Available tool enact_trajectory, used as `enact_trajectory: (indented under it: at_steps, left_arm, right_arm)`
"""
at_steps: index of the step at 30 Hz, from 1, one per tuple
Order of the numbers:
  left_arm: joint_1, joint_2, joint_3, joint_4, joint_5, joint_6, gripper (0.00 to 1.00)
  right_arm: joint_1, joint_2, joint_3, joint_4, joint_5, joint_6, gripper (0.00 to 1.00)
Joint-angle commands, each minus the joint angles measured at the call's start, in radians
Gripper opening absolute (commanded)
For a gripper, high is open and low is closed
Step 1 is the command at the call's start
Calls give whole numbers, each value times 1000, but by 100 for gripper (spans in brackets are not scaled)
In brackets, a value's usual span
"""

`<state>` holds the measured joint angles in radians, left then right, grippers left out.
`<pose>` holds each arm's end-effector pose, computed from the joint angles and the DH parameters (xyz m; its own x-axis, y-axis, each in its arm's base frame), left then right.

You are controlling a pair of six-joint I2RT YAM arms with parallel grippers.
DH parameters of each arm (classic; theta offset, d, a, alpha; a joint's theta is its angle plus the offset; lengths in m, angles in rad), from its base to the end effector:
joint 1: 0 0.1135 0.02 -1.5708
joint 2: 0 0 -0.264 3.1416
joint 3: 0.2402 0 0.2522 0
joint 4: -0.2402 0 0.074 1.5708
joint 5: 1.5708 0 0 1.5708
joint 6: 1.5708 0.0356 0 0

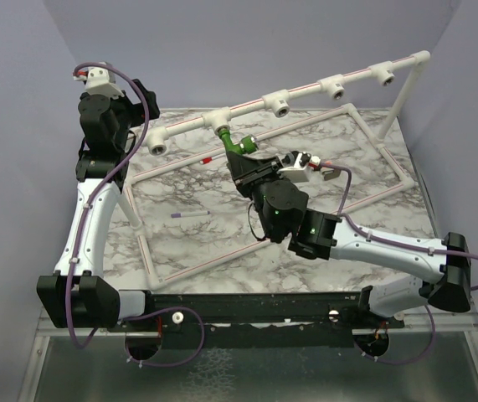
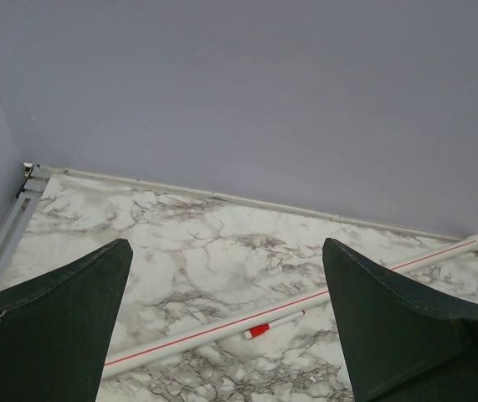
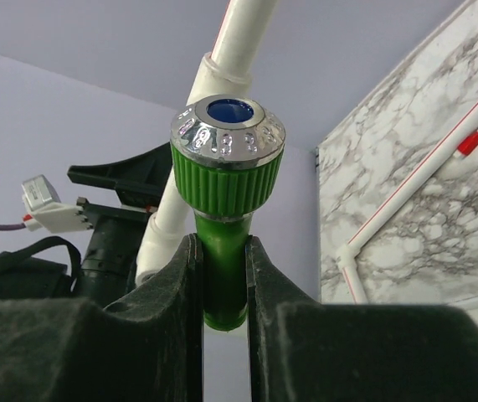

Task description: Install the water faucets

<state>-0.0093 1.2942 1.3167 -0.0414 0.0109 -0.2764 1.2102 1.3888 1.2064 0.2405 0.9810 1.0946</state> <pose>0.3010 -0.0032 0.4309 -0.0237 -0.2727 -0.9618 0.0143 0.9619 -0.2730 0.1398 0.2868 0.3932 -0.1930 0.8892 -0.4147 -0.1226 0.3975 0.9094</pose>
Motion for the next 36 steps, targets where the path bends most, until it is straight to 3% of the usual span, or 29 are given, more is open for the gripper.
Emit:
enact_trajectory:
  at_steps: [1,20,32,36]
  left_arm:
    - [0,16,-76,-187,32,-6,97]
    - [-1,9,-81,-183,50,-19,97]
    - [-9,0,-83,-182,40,-12,97]
    - [-9,1,-85,-182,40,-12,97]
  right_arm:
    - [-49,20,-5,-238,-21,262,1]
    - [-90,31,-63,-303,-241,667,1]
    - [-90,17,-92,-294,-246,672,1]
    - [-90,14,-97,-281,-244,657,14]
